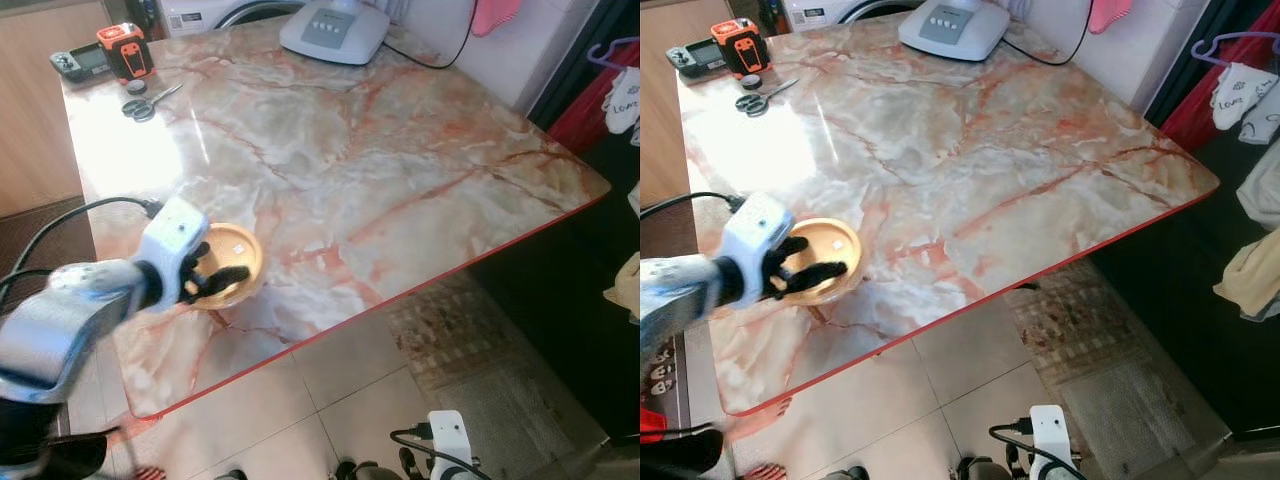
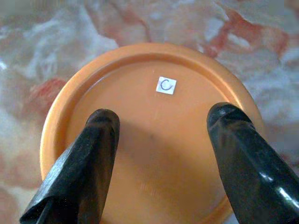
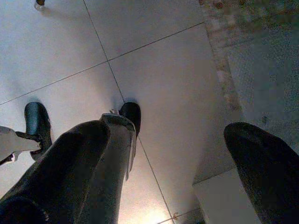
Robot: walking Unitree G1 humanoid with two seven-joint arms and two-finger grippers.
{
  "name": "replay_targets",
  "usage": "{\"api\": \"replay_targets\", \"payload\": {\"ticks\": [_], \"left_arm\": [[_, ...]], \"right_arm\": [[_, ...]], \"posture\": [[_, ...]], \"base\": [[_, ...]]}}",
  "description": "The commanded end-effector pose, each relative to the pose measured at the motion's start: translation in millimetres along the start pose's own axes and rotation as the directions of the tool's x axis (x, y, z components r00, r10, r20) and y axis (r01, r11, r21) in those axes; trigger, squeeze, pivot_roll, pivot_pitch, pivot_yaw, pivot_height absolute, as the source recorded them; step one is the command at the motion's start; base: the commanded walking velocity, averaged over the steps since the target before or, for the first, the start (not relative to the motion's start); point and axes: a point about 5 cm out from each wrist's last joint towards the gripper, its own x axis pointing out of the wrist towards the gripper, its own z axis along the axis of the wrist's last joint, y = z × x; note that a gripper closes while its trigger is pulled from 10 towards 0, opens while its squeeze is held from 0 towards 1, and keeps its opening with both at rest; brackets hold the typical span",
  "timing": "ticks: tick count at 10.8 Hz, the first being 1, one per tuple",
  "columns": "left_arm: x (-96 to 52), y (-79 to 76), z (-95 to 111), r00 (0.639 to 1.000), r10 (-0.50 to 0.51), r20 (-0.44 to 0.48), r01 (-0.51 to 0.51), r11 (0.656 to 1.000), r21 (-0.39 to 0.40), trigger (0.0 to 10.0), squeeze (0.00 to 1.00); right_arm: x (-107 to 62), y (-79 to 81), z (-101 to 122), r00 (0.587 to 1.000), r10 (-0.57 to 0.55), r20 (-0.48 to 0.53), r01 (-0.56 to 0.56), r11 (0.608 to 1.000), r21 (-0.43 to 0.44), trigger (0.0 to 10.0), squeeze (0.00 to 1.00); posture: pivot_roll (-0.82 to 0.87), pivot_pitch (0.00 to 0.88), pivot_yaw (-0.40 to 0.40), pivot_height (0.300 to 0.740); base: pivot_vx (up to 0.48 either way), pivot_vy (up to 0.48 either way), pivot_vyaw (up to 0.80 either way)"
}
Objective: Restocking fridge
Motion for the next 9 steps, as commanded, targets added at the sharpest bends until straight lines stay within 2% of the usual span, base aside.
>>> {"api": "replay_targets", "payload": {"ticks": [1, 4, 5, 9], "left_arm": [[0.8, -3.4, -10.8, 0.997, -0.053, -0.050, 0.055, 0.998, 0.039, 10.0, 0.00], [-3.1, 0.4, -12.1, 0.990, -0.144, -0.012, 0.144, 0.973, 0.183, 10.0, 0.00], [-3.9, 2.6, -10.6, 0.989, -0.147, -0.004, 0.145, 0.964, 0.223, 10.0, 0.00], [-10.5, 21.1, 9.1, 0.993, -0.062, 0.100, 0.034, 0.966, 0.258, 10.0, 0.00]], "right_arm": [[-1.7, -1.2, -9.9, 0.999, -0.003, -0.037, 0.003, 1.000, -0.002, 10.0, 0.00], [-1.7, -1.3, -10.4, 0.999, -0.003, -0.044, 0.002, 1.000, -0.006, 10.0, 0.00], [-1.7, -1.4, -10.5, 0.999, -0.003, -0.045, 0.003, 1.000, -0.006, 10.0, 0.00], [-1.6, -1.3, -10.0, 0.999, -0.003, -0.043, 0.002, 1.000, -0.006, 10.0, 0.00]], "posture": [[-0.07, 0.197, -0.064, 0.740], [-0.07, 0.197, -0.065, 0.740], [-0.07, 0.197, -0.066, 0.740], [-0.06, 0.194, -0.066, 0.740]], "base": [[0.000, 0.000, 0.00], [0.000, 0.000, 0.00], [0.000, 0.000, 0.00], [0.000, 0.000, 0.00]]}}
